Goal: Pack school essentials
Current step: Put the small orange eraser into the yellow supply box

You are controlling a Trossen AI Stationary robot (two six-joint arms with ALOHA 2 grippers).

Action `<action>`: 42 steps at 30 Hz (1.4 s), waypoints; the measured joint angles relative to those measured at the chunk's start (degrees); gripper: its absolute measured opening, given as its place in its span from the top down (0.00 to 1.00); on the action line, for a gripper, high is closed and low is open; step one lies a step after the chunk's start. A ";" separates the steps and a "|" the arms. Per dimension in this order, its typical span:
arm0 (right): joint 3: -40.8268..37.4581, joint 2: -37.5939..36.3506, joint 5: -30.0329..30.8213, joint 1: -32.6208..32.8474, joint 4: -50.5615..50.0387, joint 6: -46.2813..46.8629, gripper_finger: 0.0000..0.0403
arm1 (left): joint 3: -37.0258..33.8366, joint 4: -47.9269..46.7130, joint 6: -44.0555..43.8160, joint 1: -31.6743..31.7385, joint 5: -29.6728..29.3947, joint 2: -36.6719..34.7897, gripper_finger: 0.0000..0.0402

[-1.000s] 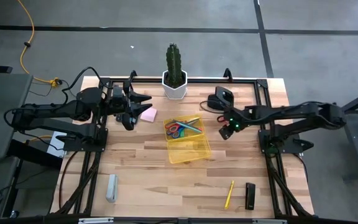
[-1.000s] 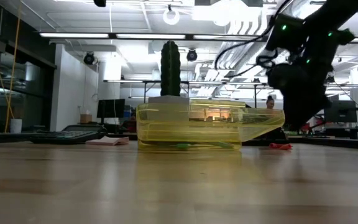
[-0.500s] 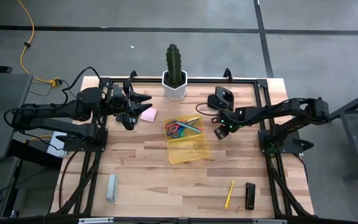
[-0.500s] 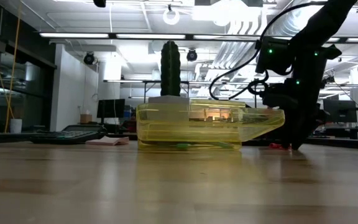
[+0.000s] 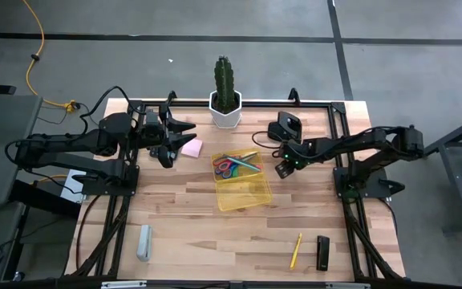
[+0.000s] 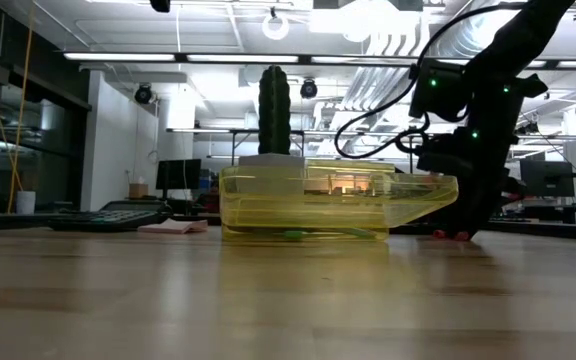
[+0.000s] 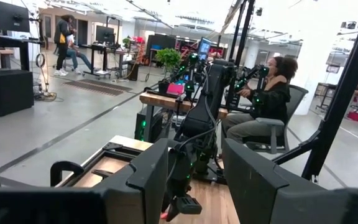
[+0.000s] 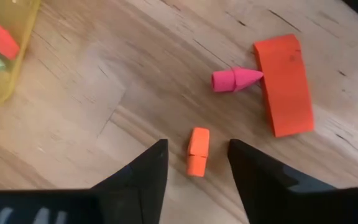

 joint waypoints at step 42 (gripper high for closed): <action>-0.13 -23.61 2.46 10.14 43.84 -14.60 1.00 | -0.02 -0.87 -0.02 -0.02 0.02 0.00 0.65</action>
